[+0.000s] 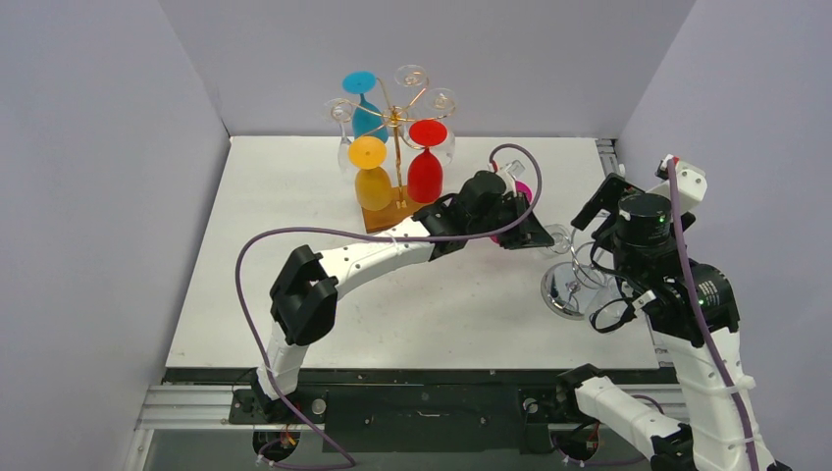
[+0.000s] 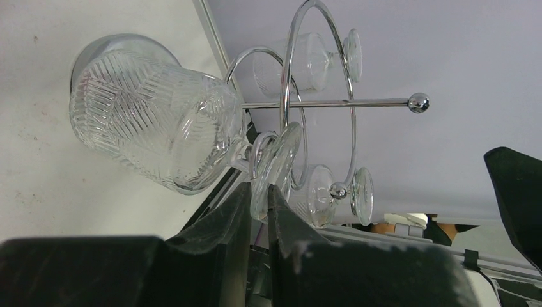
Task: Take the wine glass off the wine glass rack
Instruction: Pick up the wine glass from the wine rack.
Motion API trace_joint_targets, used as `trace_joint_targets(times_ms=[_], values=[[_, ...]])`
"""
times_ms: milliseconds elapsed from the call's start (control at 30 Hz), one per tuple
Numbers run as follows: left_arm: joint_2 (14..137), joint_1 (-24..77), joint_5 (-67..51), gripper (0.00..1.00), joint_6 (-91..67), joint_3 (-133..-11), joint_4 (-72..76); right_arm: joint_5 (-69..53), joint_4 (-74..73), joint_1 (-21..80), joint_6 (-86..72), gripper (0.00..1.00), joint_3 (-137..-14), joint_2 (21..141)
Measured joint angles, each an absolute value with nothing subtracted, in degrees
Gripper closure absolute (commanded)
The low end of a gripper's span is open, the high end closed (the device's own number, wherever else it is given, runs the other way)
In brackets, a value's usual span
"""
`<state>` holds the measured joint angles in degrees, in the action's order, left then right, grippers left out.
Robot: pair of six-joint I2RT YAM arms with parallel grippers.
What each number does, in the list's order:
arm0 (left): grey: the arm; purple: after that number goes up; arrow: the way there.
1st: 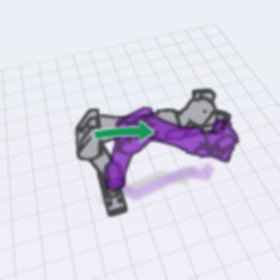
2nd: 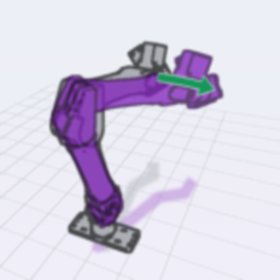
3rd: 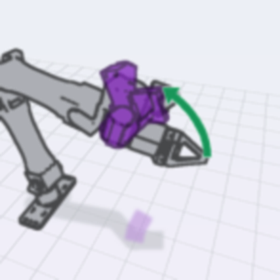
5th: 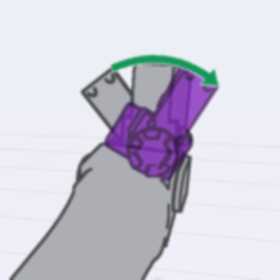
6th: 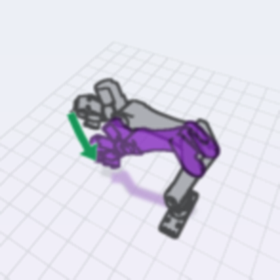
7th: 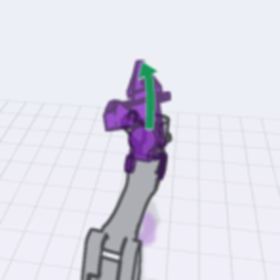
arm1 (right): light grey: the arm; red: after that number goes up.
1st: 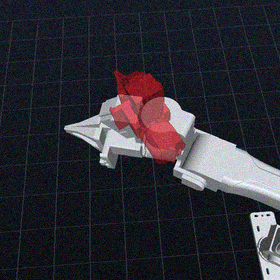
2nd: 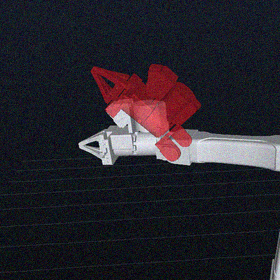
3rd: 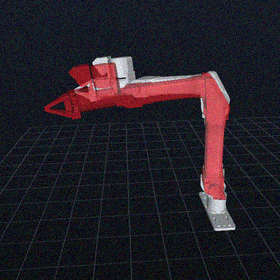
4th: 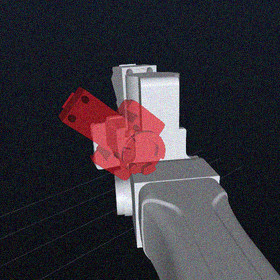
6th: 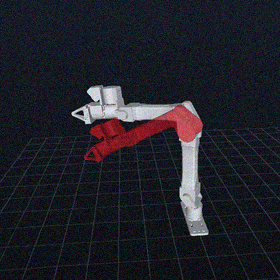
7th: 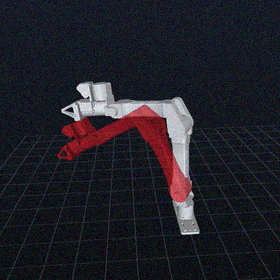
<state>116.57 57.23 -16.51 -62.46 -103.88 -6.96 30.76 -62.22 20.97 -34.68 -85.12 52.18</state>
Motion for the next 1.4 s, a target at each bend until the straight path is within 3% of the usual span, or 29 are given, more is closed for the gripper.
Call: trace_joint_targets(times_ms=[500, 933, 1400], values=[[116.6, 56.3, -18.8, 1.00, -69.8, -104.3, -8.6, 27.0, -61.4, 21.0, -34.9, 0.20, -80.7, 52.3], [116.6, 56.3, -18.2, 1.00, -70.2, -105.0, -10.3, 34.2, -62.4, 15.5, -32.1, 0.56, -82.1, 55.4], [116.6, 56.2, -18.2, 1.00, -71.4, -105.7, -11.6, 34.0, -60.2, 11.3, -30.0, 0.72, -77.9, 58.4]])
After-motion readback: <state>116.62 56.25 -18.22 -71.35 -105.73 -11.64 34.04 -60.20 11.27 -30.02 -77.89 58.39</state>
